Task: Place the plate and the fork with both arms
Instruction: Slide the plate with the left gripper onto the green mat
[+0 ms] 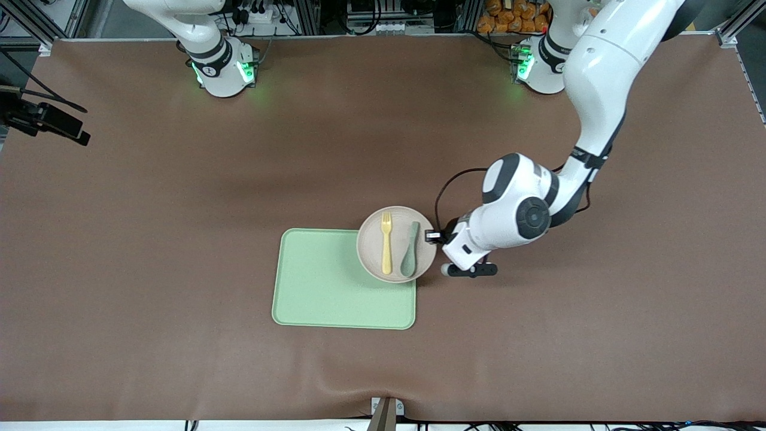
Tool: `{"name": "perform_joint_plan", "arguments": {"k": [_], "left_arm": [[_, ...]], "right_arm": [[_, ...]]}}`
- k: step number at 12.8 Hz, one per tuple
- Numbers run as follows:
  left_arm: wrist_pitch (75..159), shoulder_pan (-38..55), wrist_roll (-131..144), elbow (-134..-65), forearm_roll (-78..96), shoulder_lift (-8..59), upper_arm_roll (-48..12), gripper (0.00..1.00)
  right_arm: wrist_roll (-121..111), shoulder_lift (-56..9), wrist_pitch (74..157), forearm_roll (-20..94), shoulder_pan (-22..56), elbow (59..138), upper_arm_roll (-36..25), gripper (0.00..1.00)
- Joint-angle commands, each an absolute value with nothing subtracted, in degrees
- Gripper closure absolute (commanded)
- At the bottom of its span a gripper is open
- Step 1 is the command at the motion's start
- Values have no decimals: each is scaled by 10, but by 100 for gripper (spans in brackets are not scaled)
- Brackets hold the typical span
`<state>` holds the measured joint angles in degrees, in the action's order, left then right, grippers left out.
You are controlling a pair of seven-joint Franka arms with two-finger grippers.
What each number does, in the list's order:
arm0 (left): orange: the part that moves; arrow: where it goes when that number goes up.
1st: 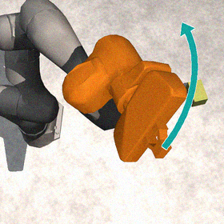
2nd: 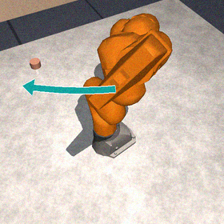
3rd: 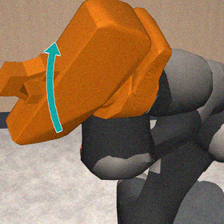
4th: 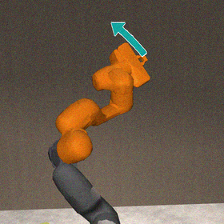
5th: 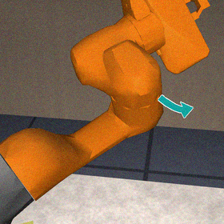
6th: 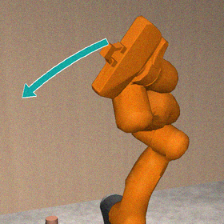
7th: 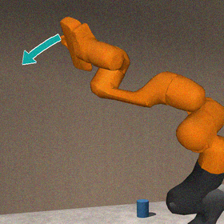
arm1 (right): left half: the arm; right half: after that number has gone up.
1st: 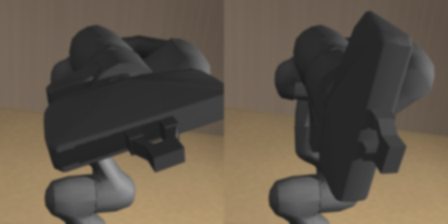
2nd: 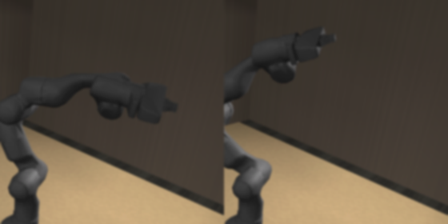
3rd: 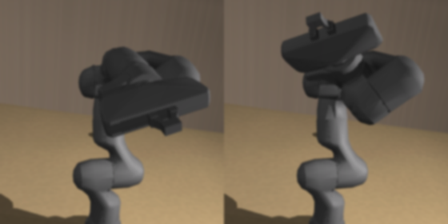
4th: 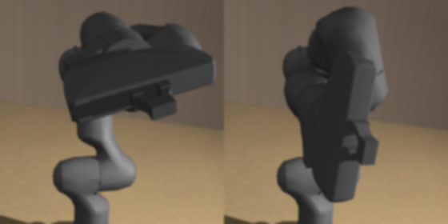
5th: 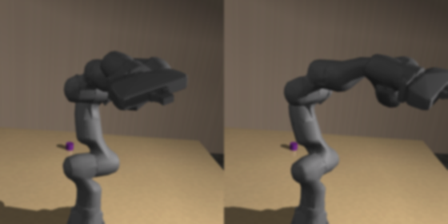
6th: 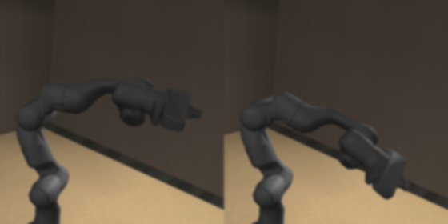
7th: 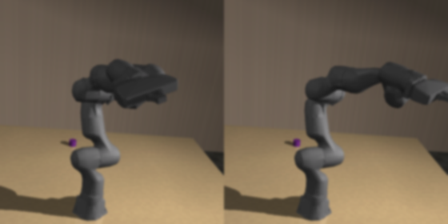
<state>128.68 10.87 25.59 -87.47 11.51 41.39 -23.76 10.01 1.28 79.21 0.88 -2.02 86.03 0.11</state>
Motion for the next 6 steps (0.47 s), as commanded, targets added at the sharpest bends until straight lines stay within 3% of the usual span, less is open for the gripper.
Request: {"name": "perform_joint_plan", "arguments": {"k": [1,6], "left_arm": [[1285,140,295,-815,125,452,-231,100],[1374,159,303,-808,121,502,-225,100]], "right_arm": [[100,9,785,7,-25,850,6,0],[99,6,788,7,-21,850,6,0]]}}
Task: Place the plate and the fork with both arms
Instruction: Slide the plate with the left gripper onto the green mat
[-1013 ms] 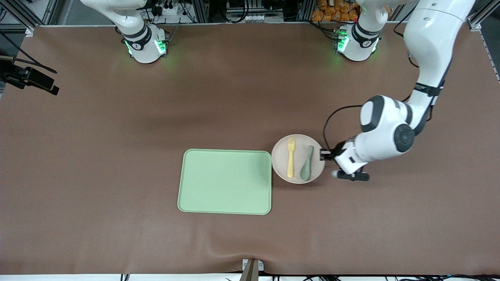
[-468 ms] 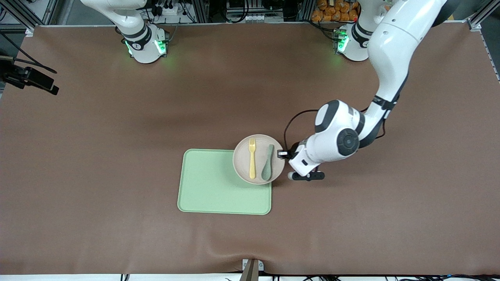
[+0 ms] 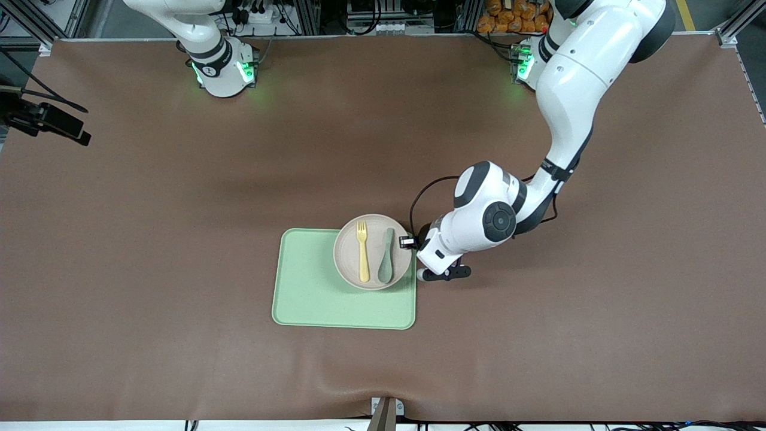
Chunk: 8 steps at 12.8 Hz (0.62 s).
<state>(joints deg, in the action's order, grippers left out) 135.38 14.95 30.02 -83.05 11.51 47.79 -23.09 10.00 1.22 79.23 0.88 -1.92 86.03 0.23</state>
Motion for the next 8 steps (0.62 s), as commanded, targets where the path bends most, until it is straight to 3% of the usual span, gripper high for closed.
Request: {"name": "perform_joint_plan", "arguments": {"k": [1,8], "left_arm": [[1375,159,307,-808,121,506,-222,100],[1405,172,308,-781,121,547,-212,100]], "right_arm": [[98,1,789,6,-23,849,6,0],[98,-18,789,3,-13,843,8,0]]}}
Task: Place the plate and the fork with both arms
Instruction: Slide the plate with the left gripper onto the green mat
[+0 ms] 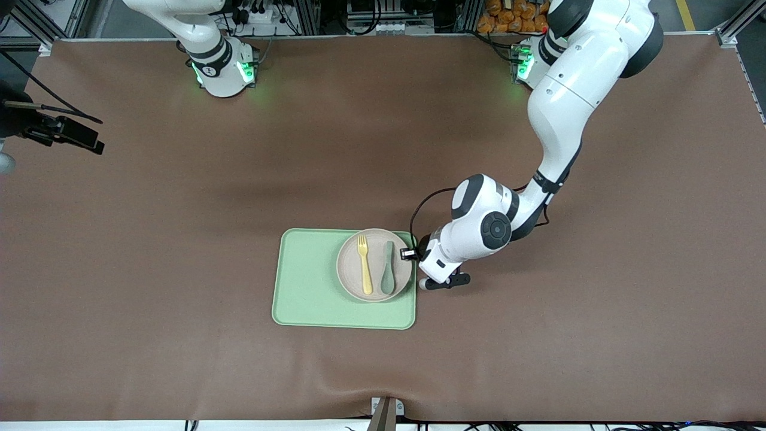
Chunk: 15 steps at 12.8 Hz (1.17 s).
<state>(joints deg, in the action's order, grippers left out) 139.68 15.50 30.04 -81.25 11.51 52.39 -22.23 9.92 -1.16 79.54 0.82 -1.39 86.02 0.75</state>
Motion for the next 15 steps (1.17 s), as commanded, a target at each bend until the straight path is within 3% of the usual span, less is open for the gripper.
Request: {"name": "perform_joint_plan", "arguments": {"k": [1,6,7,8,11,15], "left_arm": [[1408,175,308,-780,122,548,-207,100],[1418,185,308,-761,123,569,-206,100],[1418,184,307,-761,124,569,-206,73],[1418,184,303,-762,123,567,-206,1],[1384,184,311,-762,118,527,-207,0],[1228,147,315,-771,116,406,-206,0]], "right_arm": [[98,-20,789,4,-14,843,8,0],[98,-21,790,3,-13,843,8,0],[98,-21,789,2,-11,842,8,0],[97,-21,789,2,-10,842,8,0],[98,-33,789,2,-14,842,8,0],[98,-33,789,4,-16,842,8,0]]}}
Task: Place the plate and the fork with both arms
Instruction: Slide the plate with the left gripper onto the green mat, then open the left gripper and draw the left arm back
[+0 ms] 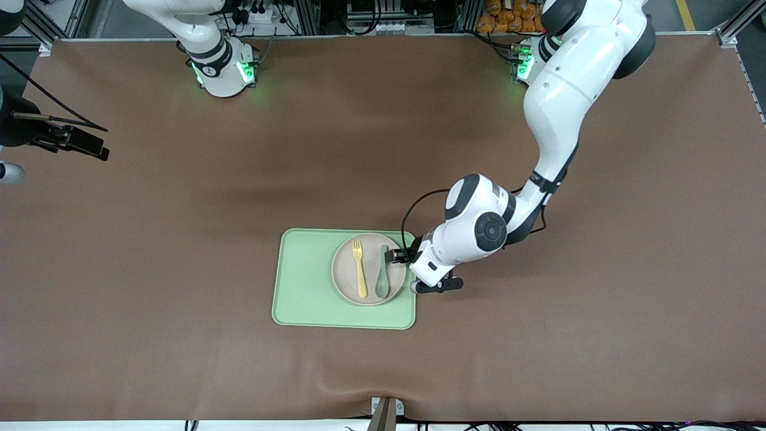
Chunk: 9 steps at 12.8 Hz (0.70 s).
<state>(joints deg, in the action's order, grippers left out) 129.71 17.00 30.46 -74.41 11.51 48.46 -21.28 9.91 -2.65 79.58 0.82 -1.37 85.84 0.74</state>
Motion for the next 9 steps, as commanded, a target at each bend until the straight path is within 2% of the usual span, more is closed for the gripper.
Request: {"name": "perform_joint_plan", "arguments": {"k": [1,6,9], "left_arm": [[1176,135,315,-772,116,376,-205,0],[931,21,309,-772,56,224,-200,0],[854,-41,281,-771,14,161,-201,0]], "right_arm": [[97,-33,789,3,-13,842,8,0],[97,-33,789,5,-11,842,8,0],[98,-42,789,4,-10,842,8,0]]}}
